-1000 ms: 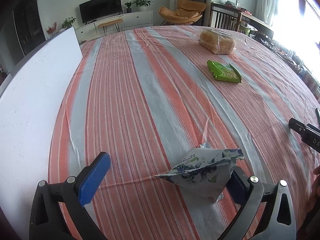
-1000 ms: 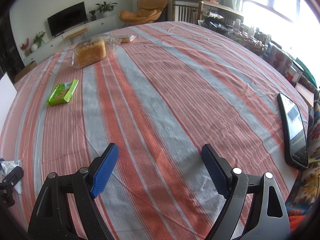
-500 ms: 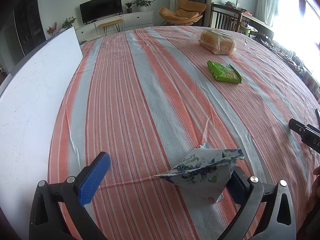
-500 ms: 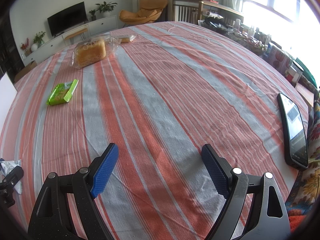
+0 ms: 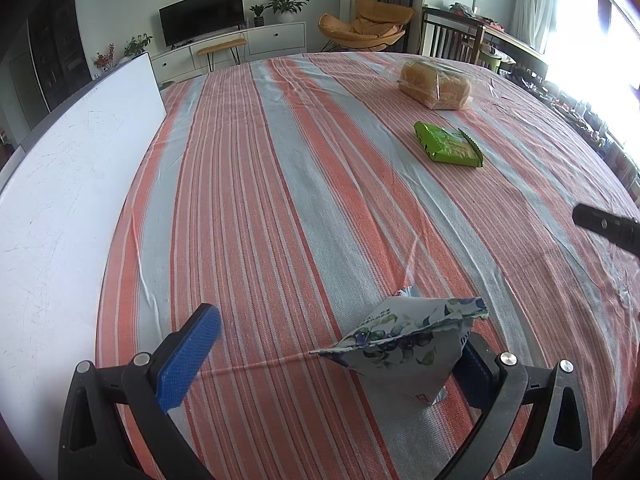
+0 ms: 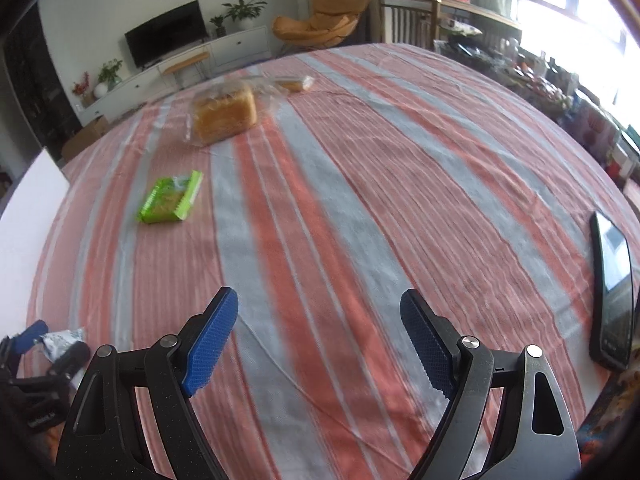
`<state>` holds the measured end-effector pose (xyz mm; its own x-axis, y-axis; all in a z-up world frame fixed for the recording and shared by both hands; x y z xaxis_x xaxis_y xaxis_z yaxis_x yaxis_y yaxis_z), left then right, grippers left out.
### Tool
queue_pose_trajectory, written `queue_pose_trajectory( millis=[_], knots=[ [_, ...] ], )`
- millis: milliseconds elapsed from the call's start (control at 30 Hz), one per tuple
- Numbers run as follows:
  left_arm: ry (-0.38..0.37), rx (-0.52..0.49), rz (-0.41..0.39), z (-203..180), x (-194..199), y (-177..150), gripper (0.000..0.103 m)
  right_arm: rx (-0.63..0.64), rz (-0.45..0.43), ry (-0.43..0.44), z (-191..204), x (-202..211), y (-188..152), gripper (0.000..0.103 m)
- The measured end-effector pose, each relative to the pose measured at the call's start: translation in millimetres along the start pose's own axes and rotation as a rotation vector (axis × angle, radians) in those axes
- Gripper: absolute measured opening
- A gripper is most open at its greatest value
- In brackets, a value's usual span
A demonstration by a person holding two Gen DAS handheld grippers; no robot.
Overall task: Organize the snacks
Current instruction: 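Grasp the green cracker pack with the right tool while the left tool grasps the rice-ball triangle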
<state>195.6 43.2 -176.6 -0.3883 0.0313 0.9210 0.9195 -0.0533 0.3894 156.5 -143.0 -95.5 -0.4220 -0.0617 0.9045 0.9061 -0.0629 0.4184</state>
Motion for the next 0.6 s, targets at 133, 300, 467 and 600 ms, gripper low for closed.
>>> queue_pose_trajectory(
  millis=[133, 300, 467, 600],
  knots=[
    [0.0, 0.0, 0.0, 0, 0, 0, 0.103, 0.077, 0.127, 0.155, 55, -26, 39, 0.086],
    [0.0, 0.0, 0.0, 0, 0, 0, 0.103, 0.153, 0.234, 0.081, 109, -73, 66, 0.086],
    [0.0, 0.0, 0.0, 0, 0, -1, 0.103, 0.212, 0.215, -0.016, 132, -87, 71, 0.087],
    [0.0, 0.0, 0.0, -1, 0, -1, 0.103, 0.222, 0.172, -0.028, 124, -76, 71, 0.054]
  ],
)
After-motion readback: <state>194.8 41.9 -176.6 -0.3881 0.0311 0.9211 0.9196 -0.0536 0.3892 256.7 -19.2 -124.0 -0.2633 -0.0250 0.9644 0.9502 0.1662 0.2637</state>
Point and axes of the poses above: each gripper's, at about its wrist camera, not at the fingertips, and x roughly against the way its jaws point, z to its left, y to its top, the point moved 7 cm from there along -x, roughly the way its jaws point, and after that the axes turned 13 degrees about z, right-handed, at the moved point
